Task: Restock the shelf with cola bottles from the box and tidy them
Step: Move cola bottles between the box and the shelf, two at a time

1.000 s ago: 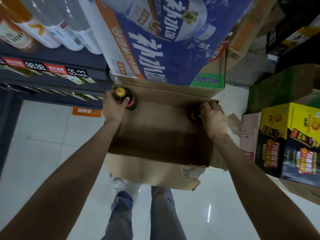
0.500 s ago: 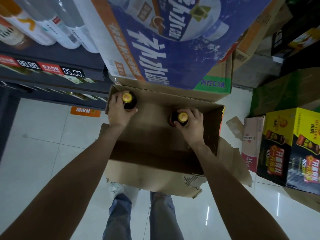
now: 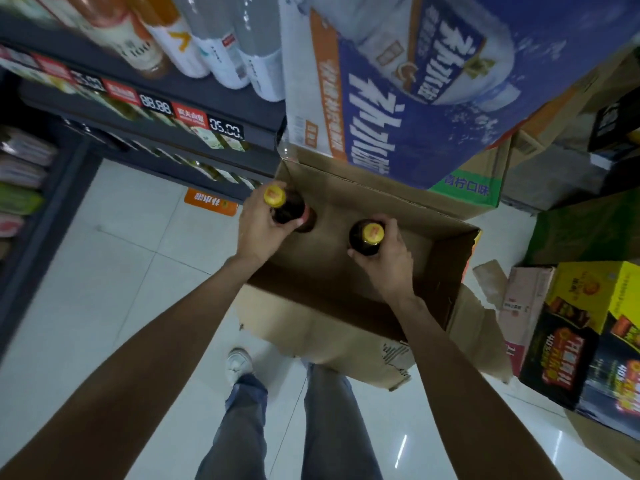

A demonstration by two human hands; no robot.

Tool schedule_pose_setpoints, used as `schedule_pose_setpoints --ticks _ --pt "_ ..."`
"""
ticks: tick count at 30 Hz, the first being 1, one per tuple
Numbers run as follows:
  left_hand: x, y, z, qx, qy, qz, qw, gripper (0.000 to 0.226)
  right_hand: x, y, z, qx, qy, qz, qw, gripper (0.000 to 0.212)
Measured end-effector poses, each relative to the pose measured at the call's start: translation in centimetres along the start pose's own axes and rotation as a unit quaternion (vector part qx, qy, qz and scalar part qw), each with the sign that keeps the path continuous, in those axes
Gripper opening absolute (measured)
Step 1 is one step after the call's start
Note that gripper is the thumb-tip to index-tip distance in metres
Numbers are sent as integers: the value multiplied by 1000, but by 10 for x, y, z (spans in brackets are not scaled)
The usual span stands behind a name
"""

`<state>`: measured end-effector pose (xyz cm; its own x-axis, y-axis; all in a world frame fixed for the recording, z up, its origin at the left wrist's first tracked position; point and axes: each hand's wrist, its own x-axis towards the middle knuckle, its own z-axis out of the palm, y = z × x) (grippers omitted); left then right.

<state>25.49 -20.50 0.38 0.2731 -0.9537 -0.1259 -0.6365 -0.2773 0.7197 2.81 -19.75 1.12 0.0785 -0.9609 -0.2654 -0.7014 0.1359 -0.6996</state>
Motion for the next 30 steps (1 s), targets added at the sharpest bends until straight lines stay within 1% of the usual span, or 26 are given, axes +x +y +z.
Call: schedule_pose_setpoints --ticks 4,6,8,9,12,16,21,25,30 --pt "-55 21 -76 -88 56 -23 994 71 -42 -71 -13 30 15 -86 996 63" --pt "-85 26 -117 -111 95 -32 989 68 -65 -107 -13 52 11 -131 990 62" --pt "-118 26 -156 -118 145 -33 982 64 -86 -143 -7 79 -2 -157 984 63" --pt "-136 23 -174 -116 169 -30 978 63 -96 -160 -1 93 -20 -165 982 63" --pt "-193 3 -224 -93 228 -24 969 64 -122 -209 31 115 -112 -208 965 62" --pt "-275 -33 -290 -29 309 -48 949 66 -169 -274 89 97 -199 -293 930 59" --pt "-385 -87 -371 -55 427 -98 897 66 -255 -355 172 57 -283 -386 876 67" --pt "-477 -137 -424 -55 505 -151 848 67 -339 -414 243 81 -345 -401 845 72" --pt "-584 -188 -478 -70 597 -210 771 71 -443 -472 320 111 -411 -432 795 71"
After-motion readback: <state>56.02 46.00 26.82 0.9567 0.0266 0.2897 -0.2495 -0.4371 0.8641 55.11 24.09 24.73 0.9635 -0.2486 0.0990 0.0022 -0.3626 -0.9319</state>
